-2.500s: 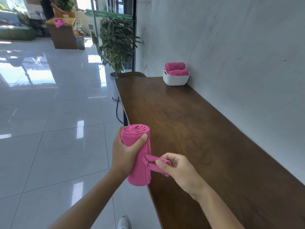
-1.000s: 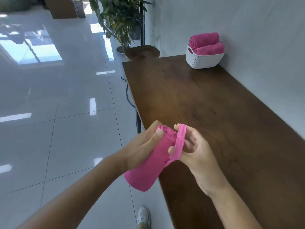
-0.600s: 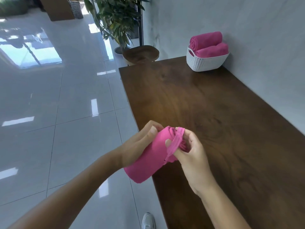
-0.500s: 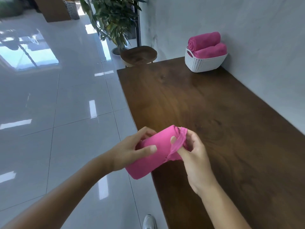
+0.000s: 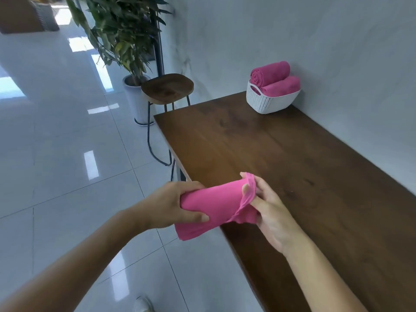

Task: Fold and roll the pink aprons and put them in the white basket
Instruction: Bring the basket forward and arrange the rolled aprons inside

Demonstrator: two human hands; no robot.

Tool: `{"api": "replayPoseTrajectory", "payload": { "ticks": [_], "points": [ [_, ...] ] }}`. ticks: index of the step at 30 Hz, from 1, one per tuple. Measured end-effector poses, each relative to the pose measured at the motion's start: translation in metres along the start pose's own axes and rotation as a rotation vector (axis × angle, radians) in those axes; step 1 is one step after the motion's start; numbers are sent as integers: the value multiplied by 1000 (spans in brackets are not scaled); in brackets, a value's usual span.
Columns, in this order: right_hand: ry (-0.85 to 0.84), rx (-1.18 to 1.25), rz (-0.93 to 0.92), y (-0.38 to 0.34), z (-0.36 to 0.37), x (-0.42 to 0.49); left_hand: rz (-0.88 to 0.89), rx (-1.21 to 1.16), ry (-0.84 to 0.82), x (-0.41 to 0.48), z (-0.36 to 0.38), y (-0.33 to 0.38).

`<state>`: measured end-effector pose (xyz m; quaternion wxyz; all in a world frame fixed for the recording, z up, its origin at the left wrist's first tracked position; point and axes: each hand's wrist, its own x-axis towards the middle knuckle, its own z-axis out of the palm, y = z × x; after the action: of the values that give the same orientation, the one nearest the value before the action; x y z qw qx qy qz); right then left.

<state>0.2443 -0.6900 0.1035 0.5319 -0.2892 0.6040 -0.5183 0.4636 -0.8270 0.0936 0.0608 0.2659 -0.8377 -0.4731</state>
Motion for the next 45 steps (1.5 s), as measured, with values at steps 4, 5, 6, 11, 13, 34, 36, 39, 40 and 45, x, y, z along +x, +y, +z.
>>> {"api": "replayPoseTrajectory", "payload": {
  "ticks": [4, 5, 6, 11, 13, 34, 36, 39, 40, 45],
  "points": [
    [37, -175, -45, -22, 42, 27, 114, 216, -19, 11, -54, -9],
    [40, -192, -53, -29, 52, 33, 137, 234, -14, 14, -66, -12],
    [34, -202, -56, -34, 60, 38, 156, 249, -11, 15, -77, -18],
    [-9, -213, -22, -44, 99, 60, 198, 376, -40, 17, -122, -50],
    [-6, -214, -8, -44, 110, 70, 176, 394, -56, 20, -134, -63],
    [641, -680, -53, -23, -25, 210, 4, 226, -95, 184, -177, -75],
    [692, -885, -40, -15, -54, 221, 21, 237, -66, 212, -180, -63],
    [727, -1157, 75, -10, -89, 233, 65, 238, -4, 258, -179, -43],
    [729, -1223, 116, -9, -97, 236, 72, 246, 18, 274, -178, -34],
    [769, -1355, 145, 2, -110, 245, 105, 344, 128, 360, -169, 10]
  ]
}}
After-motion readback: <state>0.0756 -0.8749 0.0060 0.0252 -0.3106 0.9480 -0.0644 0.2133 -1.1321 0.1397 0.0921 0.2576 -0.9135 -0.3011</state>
